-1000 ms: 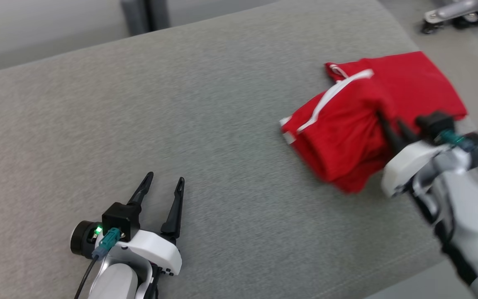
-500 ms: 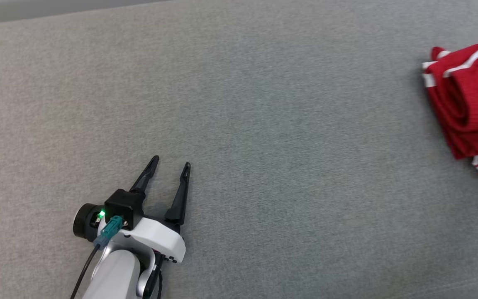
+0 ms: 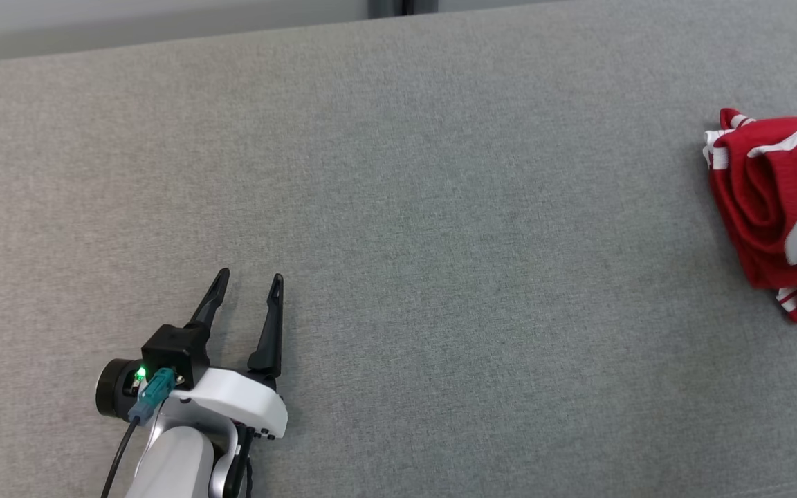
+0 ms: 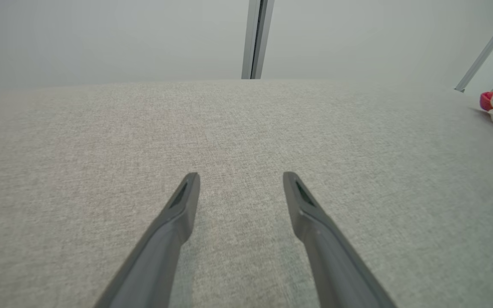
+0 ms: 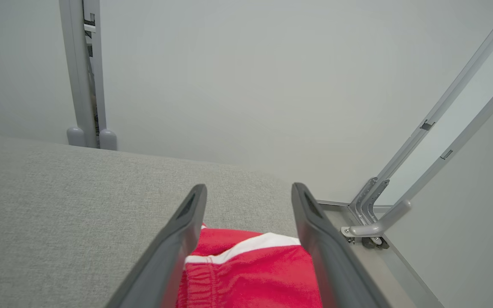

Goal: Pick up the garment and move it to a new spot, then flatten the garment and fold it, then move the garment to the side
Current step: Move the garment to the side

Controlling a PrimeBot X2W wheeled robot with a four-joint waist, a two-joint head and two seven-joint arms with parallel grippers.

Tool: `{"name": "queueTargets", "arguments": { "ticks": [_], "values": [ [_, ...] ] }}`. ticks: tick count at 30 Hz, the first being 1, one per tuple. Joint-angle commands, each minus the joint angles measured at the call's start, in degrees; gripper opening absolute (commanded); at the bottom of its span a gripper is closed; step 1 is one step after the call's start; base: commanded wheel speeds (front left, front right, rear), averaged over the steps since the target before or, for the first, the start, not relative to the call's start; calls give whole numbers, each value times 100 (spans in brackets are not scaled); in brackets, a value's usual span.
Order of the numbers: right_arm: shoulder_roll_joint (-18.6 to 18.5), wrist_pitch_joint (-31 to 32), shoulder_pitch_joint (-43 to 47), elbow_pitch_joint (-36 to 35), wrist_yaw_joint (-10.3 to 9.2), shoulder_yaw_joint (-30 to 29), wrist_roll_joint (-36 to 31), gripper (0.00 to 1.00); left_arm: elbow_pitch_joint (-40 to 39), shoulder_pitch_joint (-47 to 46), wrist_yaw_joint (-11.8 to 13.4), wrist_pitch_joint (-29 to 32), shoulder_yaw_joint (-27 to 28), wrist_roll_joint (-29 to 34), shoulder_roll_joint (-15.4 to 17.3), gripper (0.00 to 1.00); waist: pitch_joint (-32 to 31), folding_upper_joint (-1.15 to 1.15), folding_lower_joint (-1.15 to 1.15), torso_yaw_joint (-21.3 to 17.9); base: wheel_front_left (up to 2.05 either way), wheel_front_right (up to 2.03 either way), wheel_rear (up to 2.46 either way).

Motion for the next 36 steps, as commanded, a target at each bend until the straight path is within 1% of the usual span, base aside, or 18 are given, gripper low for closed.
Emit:
{"name": "queueTargets", "arguments": {
  "ticks": [1,4,8,9,16,22,25,28,30,32,36],
  "values": [
    [118,-25,227,-295,-2,35,108,100,-29,62,36,2,70,-23,25,100,-124,0,0,70,0,0,0],
    [413,-26,602,-752,-2,203,294,100,-36,150,57,2,170,-51,29,100,-257,0,0,157,0,0,0],
    [734,-25,1050,-1163,-2,413,574,100,-18,254,127,2,324,-195,27,100,-430,0,0,310,0,0,0],
    [734,-25,1050,-1163,-2,413,574,100,-18,254,127,2,324,-195,27,100,-430,0,0,310,0,0,0],
    [1112,-26,1853,-1486,-2,499,830,100,23,437,186,1,487,-196,28,100,-789,0,0,587,0,0,0],
    [1249,-26,2463,-1506,-2,708,934,100,94,643,205,2,655,-181,25,100,-1061,0,0,730,0,0,0],
    [1280,-26,2784,-1559,-2,781,1097,100,171,789,221,2,762,-137,28,100,-1255,0,0,767,0,0,0],
    [1279,-26,2931,-1598,-2,834,1330,100,208,890,225,2,848,-121,27,100,-1409,0,0,779,0,0,0],
    [1285,-26,3015,-1587,-1,972,1411,100,241,944,243,2,913,-111,26,100,-1505,0,0,775,0,0,0],
    [1273,-26,3065,-1605,-2,959,1534,100,272,1013,228,2,949,-111,26,100,-1617,0,0,778,0,0,0],
    [1283,-26,3144,-1667,-2,1103,1628,100,323,1115,245,2,1056,-107,27,100,-1784,0,0,744,0,0,0]
  ]
}}
